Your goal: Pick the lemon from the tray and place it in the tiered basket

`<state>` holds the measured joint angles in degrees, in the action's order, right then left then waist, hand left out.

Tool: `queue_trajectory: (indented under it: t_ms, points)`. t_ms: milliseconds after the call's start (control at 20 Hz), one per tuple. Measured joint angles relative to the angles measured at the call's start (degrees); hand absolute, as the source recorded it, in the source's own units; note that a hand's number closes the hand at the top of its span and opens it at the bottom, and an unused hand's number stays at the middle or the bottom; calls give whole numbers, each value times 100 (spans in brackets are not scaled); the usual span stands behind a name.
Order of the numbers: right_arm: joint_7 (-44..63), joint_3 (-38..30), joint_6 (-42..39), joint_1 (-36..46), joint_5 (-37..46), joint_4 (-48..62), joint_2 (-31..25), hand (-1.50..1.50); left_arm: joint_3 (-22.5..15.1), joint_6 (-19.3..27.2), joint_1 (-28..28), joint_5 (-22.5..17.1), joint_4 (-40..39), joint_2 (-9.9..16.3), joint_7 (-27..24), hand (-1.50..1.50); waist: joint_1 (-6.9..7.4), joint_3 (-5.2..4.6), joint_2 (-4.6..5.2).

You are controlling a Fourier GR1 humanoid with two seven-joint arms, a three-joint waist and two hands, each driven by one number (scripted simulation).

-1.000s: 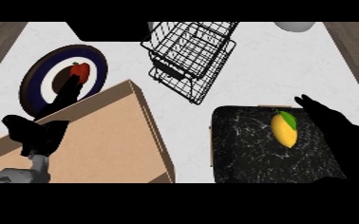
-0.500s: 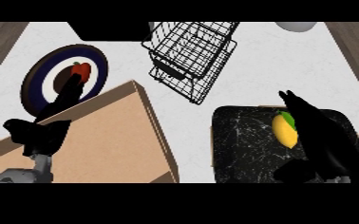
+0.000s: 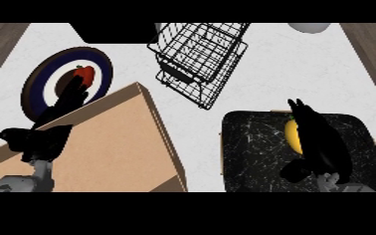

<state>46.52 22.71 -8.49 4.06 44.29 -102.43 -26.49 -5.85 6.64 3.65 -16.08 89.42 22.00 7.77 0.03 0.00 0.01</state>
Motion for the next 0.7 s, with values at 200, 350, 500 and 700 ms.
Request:
queue_trajectory:
  t_ms: [200, 350, 500, 700]
  points:
    - [-352, -198, 202, -54, 310, 282, 51, -150, 60, -57, 91, 87, -188, -75, -58, 0, -8, 7, -2]
    - [-633, -389, 213, -32, 453, 488, 60, -150, 77, -123, 34, 80, -217, -90, -66, 0, 1, 21, -8]
    - [-771, -524, 72, -132, 518, 516, 99, 150, 162, -188, -43, 75, -140, -98, -78, 0, 1, 25, -13]
    - [-905, -613, -277, -23, 324, 813, 221, 150, 118, -168, -38, 70, -71, -77, -13, 0, 12, -17, -39]
